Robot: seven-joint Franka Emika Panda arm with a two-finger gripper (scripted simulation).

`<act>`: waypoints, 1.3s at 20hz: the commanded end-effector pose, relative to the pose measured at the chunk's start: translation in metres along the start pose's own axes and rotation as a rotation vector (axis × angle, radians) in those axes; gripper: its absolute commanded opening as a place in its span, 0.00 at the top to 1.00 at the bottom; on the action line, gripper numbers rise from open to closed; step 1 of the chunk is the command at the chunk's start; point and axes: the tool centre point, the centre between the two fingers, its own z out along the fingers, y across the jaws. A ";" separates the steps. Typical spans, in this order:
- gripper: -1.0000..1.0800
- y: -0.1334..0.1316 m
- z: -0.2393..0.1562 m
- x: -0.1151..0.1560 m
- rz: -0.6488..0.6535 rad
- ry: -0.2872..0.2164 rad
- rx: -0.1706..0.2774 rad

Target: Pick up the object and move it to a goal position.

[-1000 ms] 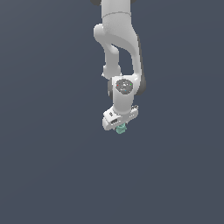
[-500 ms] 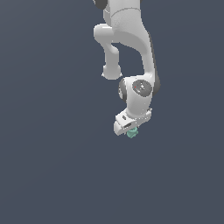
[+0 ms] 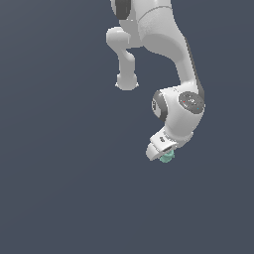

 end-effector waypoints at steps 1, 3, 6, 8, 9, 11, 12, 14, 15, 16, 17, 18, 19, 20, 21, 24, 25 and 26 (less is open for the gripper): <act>1.00 -0.008 -0.006 0.015 0.001 0.000 0.000; 1.00 -0.014 -0.010 0.027 0.001 0.000 0.000; 1.00 -0.022 -0.016 0.043 0.001 0.000 0.000; 1.00 -0.026 -0.019 0.052 0.001 0.000 0.000; 1.00 -0.029 -0.021 0.057 0.001 0.000 0.000; 1.00 -0.032 -0.023 0.064 0.001 0.000 0.000; 1.00 -0.034 -0.025 0.067 0.001 0.000 0.000; 1.00 -0.036 -0.027 0.073 0.001 0.000 0.000; 1.00 -0.037 -0.027 0.075 0.001 0.000 0.000; 1.00 -0.038 -0.028 0.078 0.001 0.000 0.000; 1.00 -0.039 -0.029 0.080 0.001 0.000 0.000; 1.00 -0.040 -0.029 0.081 0.000 -0.001 0.000; 1.00 -0.041 -0.030 0.083 0.000 -0.001 0.000; 1.00 -0.041 -0.030 0.084 0.000 -0.001 0.000; 1.00 -0.042 -0.030 0.085 0.000 -0.001 0.000; 1.00 -0.043 -0.031 0.087 0.000 -0.001 0.000; 1.00 -0.043 -0.031 0.088 0.000 -0.001 0.000; 1.00 -0.043 -0.031 0.088 0.000 -0.001 0.000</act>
